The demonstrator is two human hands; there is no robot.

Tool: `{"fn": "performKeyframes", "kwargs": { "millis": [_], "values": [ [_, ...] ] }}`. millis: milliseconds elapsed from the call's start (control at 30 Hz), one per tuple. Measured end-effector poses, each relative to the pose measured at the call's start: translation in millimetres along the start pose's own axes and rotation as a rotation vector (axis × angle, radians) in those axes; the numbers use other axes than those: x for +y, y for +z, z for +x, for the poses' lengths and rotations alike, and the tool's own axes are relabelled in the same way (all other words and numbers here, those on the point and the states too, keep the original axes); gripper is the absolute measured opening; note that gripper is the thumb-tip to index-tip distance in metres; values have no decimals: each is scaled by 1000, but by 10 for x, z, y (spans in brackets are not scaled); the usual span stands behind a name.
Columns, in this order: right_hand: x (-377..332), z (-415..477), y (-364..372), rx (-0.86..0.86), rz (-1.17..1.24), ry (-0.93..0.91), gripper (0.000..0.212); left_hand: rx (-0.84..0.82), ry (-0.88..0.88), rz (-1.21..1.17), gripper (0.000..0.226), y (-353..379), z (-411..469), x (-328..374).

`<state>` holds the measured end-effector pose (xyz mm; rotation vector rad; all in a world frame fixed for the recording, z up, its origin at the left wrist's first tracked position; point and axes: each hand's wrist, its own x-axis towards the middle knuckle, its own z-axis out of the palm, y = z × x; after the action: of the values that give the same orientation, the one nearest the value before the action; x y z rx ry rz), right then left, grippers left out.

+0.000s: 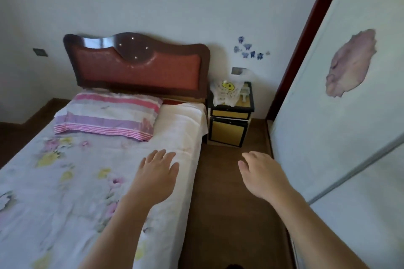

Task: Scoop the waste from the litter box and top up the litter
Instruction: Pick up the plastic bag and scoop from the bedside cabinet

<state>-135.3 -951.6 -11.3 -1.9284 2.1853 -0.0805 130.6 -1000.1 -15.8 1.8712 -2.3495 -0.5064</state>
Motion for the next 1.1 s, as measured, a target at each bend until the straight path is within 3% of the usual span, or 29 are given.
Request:
{"fn": "performKeyframes", "kwargs": {
  "millis": [467, 800, 967, 1100],
  "values": [
    [982, 3048, -376, -3, 40, 27, 46, -51, 111, 32, 45, -141, 3128, 792],
    [1206, 4706, -614, 32, -22, 10, 42, -66, 158, 25, 42, -258, 4811, 909],
    [1400, 5421, -530, 60, -42, 94, 41, -160, 214, 55, 59, -79, 5792, 927],
    [1635, 5853, -525, 72, -28, 170, 42, -183, 222, 61, 43, -47, 6515, 1097]
  ]
}}
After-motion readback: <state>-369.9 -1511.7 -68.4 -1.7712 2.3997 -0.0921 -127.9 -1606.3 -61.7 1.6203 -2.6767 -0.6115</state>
